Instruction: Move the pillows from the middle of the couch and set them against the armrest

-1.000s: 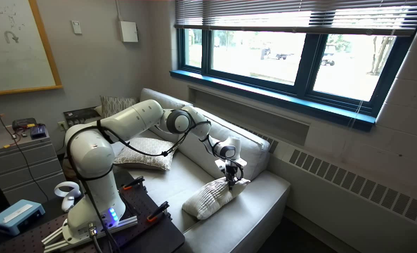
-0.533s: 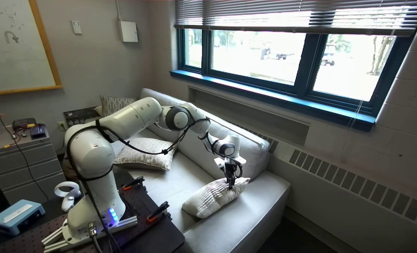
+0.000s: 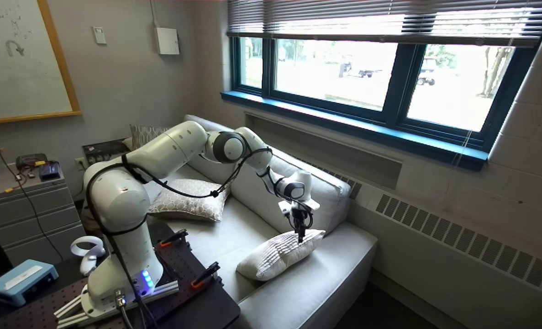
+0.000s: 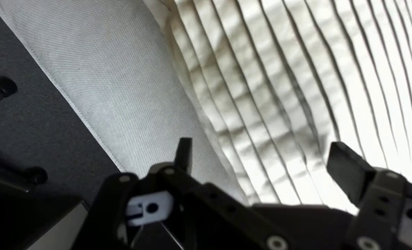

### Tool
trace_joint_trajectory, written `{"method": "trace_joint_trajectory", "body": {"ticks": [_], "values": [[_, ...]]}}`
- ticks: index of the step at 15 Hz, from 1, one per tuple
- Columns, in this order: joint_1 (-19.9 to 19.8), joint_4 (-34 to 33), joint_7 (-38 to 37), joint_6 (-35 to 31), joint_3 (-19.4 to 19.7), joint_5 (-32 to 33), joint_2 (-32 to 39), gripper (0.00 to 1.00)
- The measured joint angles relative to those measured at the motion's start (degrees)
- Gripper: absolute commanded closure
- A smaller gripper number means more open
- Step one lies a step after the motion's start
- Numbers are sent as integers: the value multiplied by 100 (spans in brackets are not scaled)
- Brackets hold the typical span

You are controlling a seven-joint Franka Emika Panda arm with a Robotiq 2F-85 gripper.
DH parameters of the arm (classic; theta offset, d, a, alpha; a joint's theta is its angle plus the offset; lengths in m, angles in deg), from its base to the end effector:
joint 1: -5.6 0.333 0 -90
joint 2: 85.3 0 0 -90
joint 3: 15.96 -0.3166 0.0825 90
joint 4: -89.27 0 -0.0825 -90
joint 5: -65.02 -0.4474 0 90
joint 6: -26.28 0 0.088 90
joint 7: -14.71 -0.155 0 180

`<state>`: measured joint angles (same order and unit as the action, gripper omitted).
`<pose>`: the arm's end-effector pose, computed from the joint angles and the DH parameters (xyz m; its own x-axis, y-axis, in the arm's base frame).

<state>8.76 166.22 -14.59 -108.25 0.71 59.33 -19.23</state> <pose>0.7206 -0.1503 -0.0632 0.7848 -0.6197 0.0022 -0.6034 -0.7634 0.2305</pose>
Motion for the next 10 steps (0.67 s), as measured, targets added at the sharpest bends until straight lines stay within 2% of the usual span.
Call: {"method": "trace_joint_trajectory", "body": {"ticks": [6, 10], "values": [[206, 863, -1, -743, -73, 1, -858, 0], [281, 1255, 484, -1222, -646, 0, -1425, 0]]}}
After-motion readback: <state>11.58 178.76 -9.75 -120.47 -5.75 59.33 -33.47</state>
